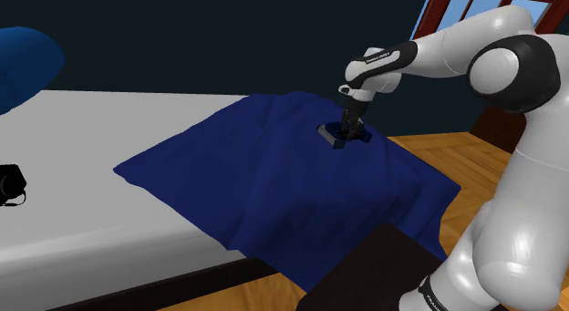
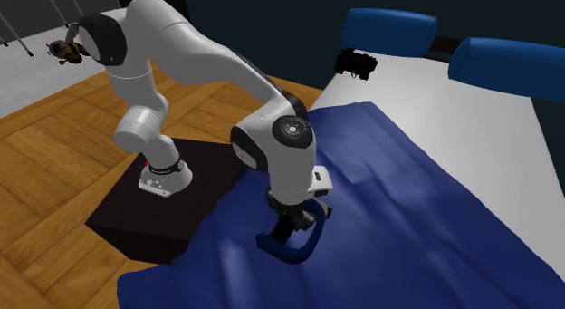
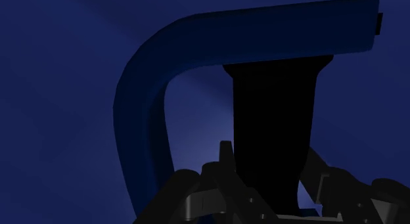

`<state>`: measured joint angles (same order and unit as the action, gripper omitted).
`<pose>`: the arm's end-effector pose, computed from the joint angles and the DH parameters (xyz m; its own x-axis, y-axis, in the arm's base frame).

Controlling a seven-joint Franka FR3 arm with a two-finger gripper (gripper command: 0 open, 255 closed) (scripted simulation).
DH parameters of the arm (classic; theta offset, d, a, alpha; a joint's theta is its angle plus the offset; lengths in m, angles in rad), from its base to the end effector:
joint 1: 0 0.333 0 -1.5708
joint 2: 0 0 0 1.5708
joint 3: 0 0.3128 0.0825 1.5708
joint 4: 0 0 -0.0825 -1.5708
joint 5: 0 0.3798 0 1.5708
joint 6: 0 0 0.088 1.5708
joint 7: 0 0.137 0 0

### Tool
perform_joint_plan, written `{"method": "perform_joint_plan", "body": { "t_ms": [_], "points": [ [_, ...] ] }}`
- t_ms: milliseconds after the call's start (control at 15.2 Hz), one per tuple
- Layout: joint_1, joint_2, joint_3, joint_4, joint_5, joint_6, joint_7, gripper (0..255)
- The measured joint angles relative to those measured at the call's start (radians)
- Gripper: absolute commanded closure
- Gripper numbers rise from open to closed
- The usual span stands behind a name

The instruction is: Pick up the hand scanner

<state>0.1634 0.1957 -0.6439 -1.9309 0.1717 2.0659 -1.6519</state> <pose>0.5312 -0.2502 0.3731 0.4569 0.8889 0.0339 0.8895 -0.4566 -0.0159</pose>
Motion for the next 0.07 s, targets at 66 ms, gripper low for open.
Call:
{"method": "perform_joint_plan", "body": {
  "t_ms": [66],
  "points": [
    [0.002, -0.007, -0.001, 0.000, -0.005, -0.006, 0.005, 255]
  ]
}}
